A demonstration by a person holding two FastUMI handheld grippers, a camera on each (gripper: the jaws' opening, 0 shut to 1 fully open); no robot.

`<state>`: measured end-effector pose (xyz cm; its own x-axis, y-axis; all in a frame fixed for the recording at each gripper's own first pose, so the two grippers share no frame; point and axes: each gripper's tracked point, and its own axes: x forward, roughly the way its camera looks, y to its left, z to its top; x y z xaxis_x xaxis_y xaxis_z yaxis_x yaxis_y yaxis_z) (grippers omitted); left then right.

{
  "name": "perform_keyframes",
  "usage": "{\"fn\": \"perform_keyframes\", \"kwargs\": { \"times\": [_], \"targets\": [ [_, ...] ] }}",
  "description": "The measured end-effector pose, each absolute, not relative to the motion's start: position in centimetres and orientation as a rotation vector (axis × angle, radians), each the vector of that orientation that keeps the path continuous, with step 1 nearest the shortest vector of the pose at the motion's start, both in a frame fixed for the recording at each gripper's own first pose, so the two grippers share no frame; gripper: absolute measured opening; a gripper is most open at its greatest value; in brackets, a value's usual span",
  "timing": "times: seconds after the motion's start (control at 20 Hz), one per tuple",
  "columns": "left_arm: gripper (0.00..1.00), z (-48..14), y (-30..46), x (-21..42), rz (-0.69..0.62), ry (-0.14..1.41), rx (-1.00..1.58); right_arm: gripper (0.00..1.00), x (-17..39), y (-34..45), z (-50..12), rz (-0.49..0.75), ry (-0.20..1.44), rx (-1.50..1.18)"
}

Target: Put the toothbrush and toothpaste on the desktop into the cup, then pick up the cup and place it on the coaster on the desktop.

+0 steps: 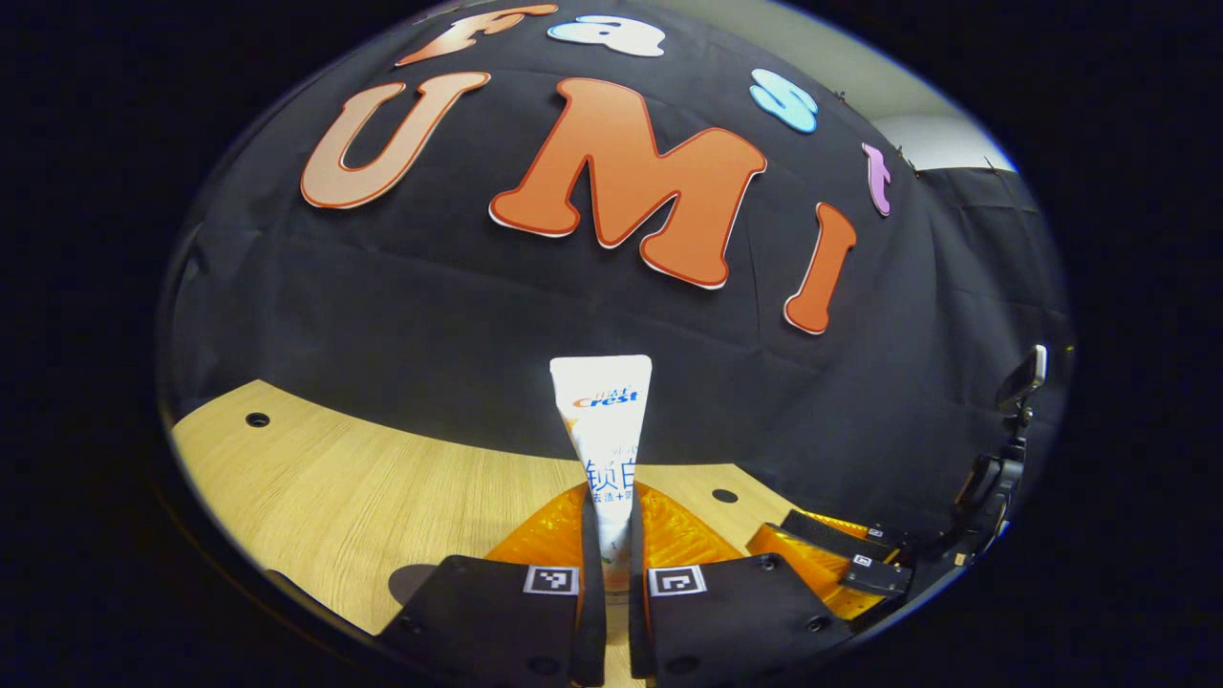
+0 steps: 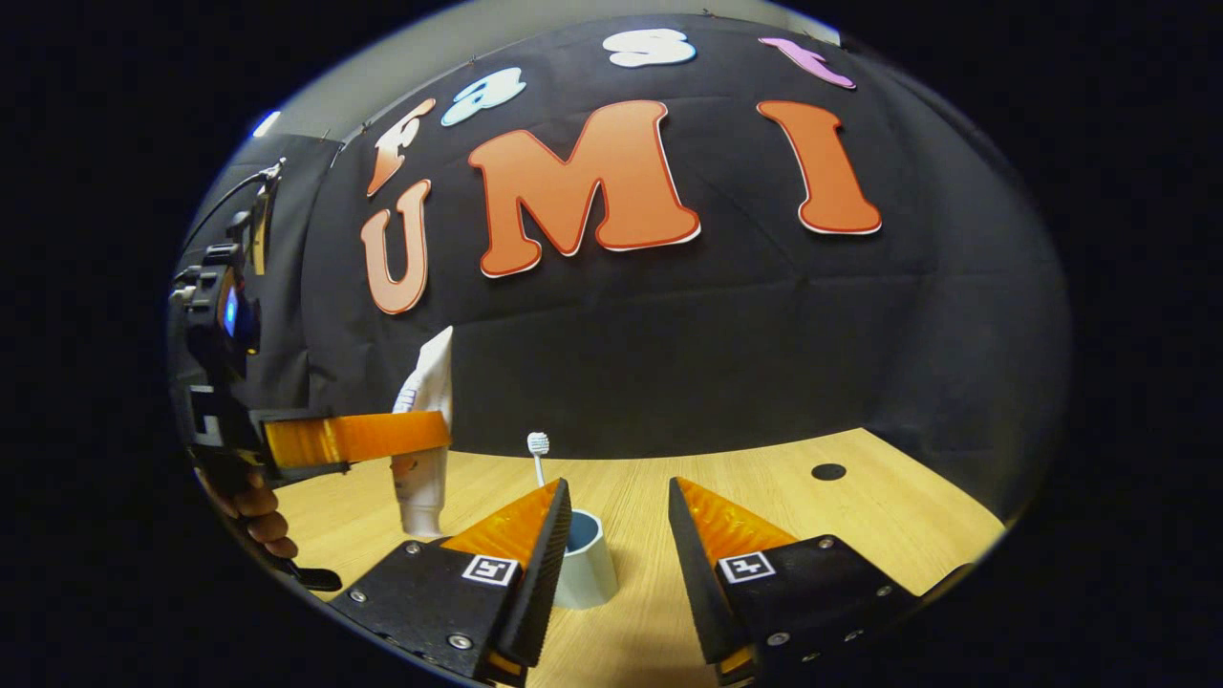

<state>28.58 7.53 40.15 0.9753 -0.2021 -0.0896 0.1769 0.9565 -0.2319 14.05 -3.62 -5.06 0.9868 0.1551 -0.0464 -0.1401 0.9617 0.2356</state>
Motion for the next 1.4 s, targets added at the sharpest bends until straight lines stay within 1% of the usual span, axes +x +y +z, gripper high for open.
{"fn": "perform_keyframes", "kwargs": {
  "times": [0.05,0.1,0.15,0.25,0.4,0.65,0.8,0.85,1.0,1.05,1.1,1.2,1.25,1.3,1.35,1.4],
  "targets": [
    [0.13,40.2,7.3,28.8,-0.203,0.101,-0.230,0.66,13.7,-4.1,-5.0,0.146,0.054,0.220],
    [0.13,40.2,6.9,29.3,-0.216,0.086,-0.242,0.64,13.5,-4.6,-5.1,0.130,0.050,0.205],
    [0.13,40.4,6.9,29.8,-0.225,0.071,-0.252,0.73,13.2,-5.1,-5.6,0.122,0.058,0.192],
    [0.13,40.3,6.7,30.7,-0.234,0.037,-0.266,0.77,12.6,-5.8,-6.0,0.116,0.068,0.195],
    [0.13,39.8,6.3,32.0,-0.247,0.006,-0.281,0.81,11.9,-6.6,-6.6,0.105,0.077,0.230],
    [0.14,37.6,4.7,33.3,-0.254,0.010,-0.287,0.83,11.1,-8.0,-7.2,0.079,0.086,0.229],
    [0.14,36.0,4.3,33.9,-0.226,0.027,-0.223,0.83,10.9,-8.8,-7.5,0.053,0.096,0.214],
    [0.15,35.6,4.2,33.9,-0.223,0.029,-0.204,0.83,10.8,-8.9,-7.5,0.055,0.098,0.214],
    [0.16,34.5,3.3,33.7,-0.241,0.047,-0.176,0.83,10.4,-8.9,-7.4,0.055,0.102,0.208],
    [0.18,34.3,3.1,33.5,-0.247,0.061,-0.162,0.83,10.3,-8.8,-7.4,0.056,0.102,0.208],
    [0.18,34.2,2.8,33.4,-0.254,0.064,-0.141,0.83,10.3,-8.7,-7.3,0.060,0.101,0.213],
    [0.22,34.0,2.1,32.6,-0.274,0.081,-0.098,0.83,10.4,-8.7,-7.1,0.055,0.104,0.220],
    [0.29,33.9,2.1,32.2,-0.278,0.083,-0.077,0.83,10.4,-8.6,-6.8,0.055,0.101,0.225],
    [0.32,34.1,1.8,31.8,-0.286,0.084,-0.062,0.83,10.4,-8.4,-6.7,0.055,0.103,0.229],
    [0.42,34.4,1.6,31.3,-0.298,0.081,-0.056,0.83,10.4,-8.3,-6.6,0.058,0.109,0.231],
    [0.46,35.2,1.6,31.0,-0.308,0.059,-0.052,0.83,10.3,-8.2,-6.7,0.058,0.119,0.230]
  ]
}}
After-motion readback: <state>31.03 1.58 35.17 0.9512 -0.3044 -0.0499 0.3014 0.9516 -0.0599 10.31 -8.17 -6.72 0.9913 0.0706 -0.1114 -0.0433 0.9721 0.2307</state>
